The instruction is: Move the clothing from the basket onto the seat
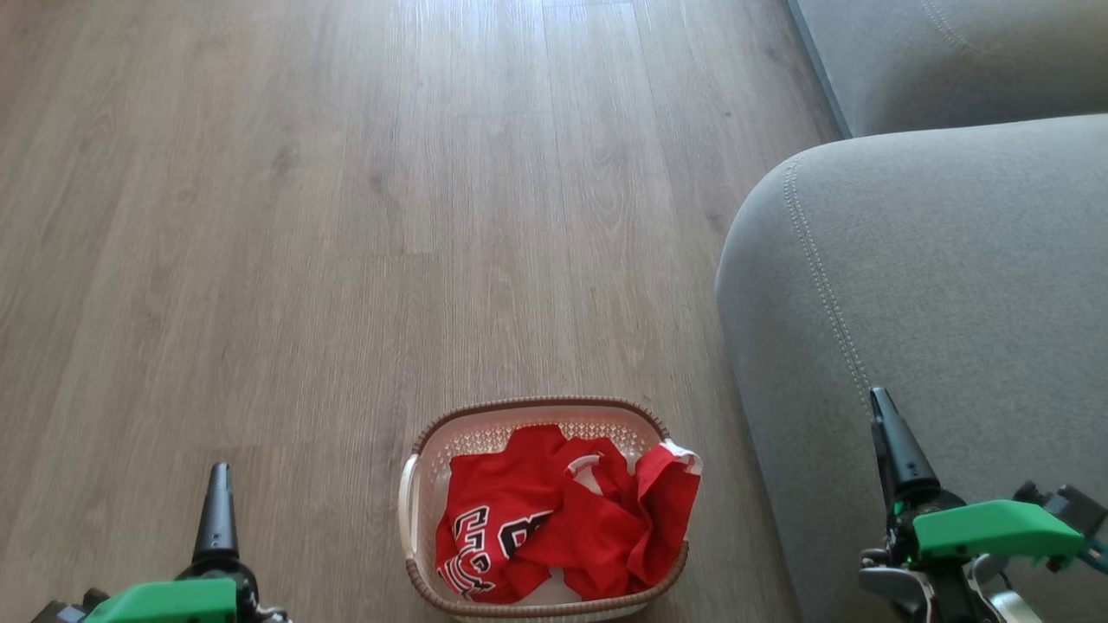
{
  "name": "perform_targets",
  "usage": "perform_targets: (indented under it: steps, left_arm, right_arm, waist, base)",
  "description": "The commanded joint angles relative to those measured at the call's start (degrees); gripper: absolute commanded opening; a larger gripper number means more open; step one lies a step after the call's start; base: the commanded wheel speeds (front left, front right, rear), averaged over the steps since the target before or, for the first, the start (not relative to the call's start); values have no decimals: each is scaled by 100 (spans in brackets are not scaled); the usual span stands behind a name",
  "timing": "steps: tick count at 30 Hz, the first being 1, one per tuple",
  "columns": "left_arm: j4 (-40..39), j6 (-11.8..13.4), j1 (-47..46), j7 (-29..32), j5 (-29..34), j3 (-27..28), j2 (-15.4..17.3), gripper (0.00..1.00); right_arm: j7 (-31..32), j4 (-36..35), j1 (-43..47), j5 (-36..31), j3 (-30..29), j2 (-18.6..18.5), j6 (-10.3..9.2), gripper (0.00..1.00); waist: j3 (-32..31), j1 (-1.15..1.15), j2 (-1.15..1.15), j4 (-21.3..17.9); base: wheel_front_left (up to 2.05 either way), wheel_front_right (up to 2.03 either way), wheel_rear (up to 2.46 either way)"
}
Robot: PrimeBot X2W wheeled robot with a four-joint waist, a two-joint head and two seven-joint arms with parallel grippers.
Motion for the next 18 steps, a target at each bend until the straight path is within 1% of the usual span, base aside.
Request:
perform_targets:
  steps: [1, 5, 18]
  left_arm:
    - [-235, 35, -65, -69, 149, 47, 57, 100]
    - [-300, 84, -60, -136, 532, -6, 60, 100]
    - [-446, 139, -20, -357, 1931, -197, 69, 100]
  right_arm:
    - [-48, -229, -232, -228, -55, -3, 0, 100]
    - [-53, -294, -220, -745, -95, 48, 0, 100]
    - [-71, -455, -154, -2021, -232, 213, 0, 100]
  waist:
    - [-2, 0, 0, 1]
    - [-11, 0, 0, 1]
    - [-69, 0, 0, 9]
  base:
    - [0, 0, 0]
    - [0, 0, 0]
    - [0, 0, 0]
